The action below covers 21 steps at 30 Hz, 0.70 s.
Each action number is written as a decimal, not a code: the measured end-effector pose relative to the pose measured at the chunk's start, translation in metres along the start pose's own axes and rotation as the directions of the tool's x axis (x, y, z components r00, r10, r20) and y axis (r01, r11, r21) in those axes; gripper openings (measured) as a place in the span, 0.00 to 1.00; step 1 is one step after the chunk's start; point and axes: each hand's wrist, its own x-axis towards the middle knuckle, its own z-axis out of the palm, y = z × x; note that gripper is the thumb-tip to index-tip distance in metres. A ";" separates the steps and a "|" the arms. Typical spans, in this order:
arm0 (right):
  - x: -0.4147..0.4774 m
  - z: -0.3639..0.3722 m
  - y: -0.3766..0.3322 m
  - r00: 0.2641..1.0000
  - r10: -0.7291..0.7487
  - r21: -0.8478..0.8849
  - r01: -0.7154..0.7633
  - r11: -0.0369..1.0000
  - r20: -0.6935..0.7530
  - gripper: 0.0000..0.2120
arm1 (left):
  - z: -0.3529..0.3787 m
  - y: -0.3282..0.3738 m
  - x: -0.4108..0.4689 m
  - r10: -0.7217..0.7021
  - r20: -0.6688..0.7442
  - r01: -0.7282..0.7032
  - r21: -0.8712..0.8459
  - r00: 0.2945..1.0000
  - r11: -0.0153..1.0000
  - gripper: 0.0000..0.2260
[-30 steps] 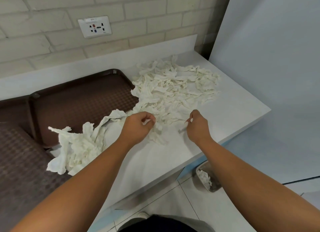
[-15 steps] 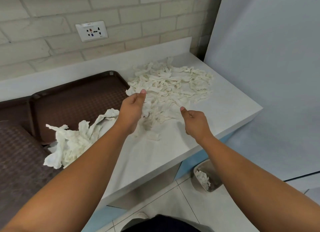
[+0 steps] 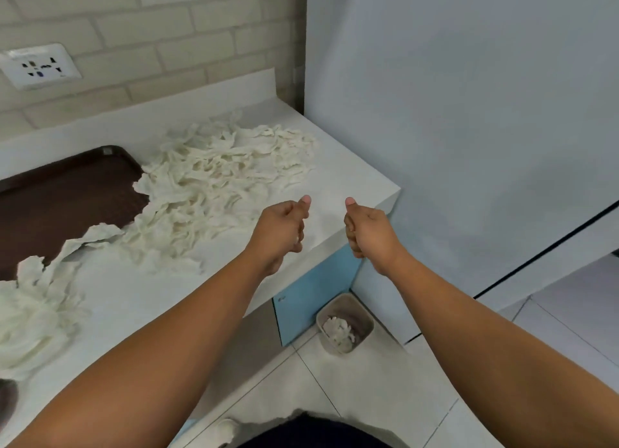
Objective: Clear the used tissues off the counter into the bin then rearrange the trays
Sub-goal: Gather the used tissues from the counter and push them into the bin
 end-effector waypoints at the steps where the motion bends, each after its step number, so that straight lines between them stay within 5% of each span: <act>1: -0.001 -0.011 0.005 1.000 0.017 0.010 -0.017 1.000 0.001 0.24 | 0.014 -0.002 0.000 0.006 -0.002 -0.006 -0.008 1.000 1.000 0.19; 5: -0.005 -0.059 0.030 0.996 0.085 0.059 -0.084 0.995 -0.006 0.23 | 0.071 -0.014 0.007 0.006 0.038 -0.005 -0.006 0.999 1.000 0.19; 12: 0.005 -0.118 0.111 0.954 0.299 0.341 -0.290 0.894 0.027 0.10 | 0.143 -0.088 0.032 -0.065 0.123 0.025 0.305 0.990 0.952 0.24; 21: 0.029 -0.123 0.218 0.919 0.381 -0.016 -0.384 0.923 -0.105 0.12 | 0.181 -0.192 0.074 -0.241 0.138 0.136 0.525 0.961 0.840 0.27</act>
